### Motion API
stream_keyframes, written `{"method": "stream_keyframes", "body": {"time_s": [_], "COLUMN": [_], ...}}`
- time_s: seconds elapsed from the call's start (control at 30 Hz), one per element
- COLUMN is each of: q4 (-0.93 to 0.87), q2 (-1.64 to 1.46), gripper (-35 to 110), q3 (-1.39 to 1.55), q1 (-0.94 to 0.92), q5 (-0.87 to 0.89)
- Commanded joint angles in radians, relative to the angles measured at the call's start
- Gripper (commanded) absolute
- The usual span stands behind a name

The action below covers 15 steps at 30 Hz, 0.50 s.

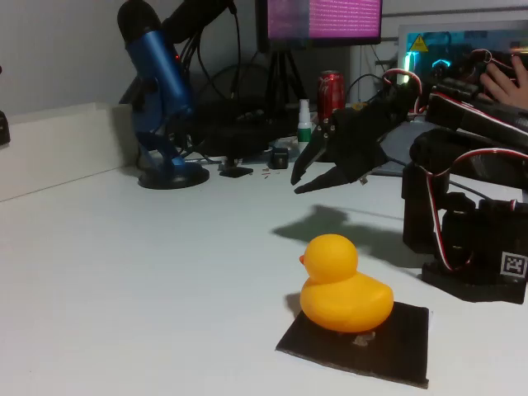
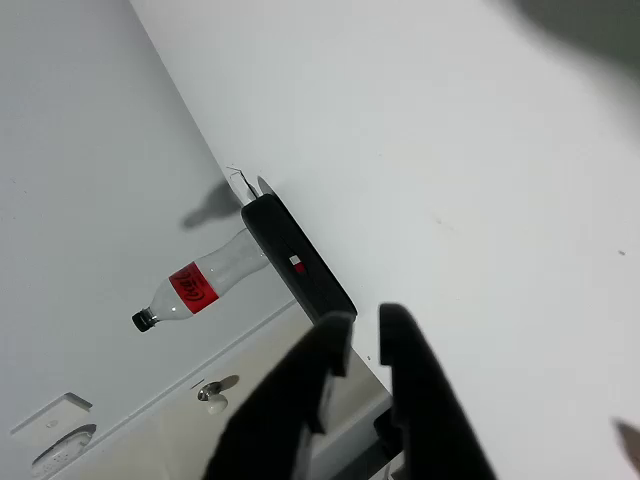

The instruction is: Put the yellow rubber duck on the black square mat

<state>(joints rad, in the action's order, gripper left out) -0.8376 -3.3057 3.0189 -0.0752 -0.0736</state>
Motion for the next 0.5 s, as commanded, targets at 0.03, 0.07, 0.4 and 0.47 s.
{"method": "stream_keyframes", "body": {"time_s": [0.03, 0.07, 0.4, 0.47], "q4": [-0.012, -0.012, -0.012, -0.012], "q2": [-0.021, -0.021, -0.021, -0.021], "gripper": [3, 3, 3, 3], "q3": [0.015, 0.015, 0.015, 0.015], "q1": [-0.012, -0.011, -0.020, -0.020], "q5": [-0.003, -0.003, -0.009, -0.009]}}
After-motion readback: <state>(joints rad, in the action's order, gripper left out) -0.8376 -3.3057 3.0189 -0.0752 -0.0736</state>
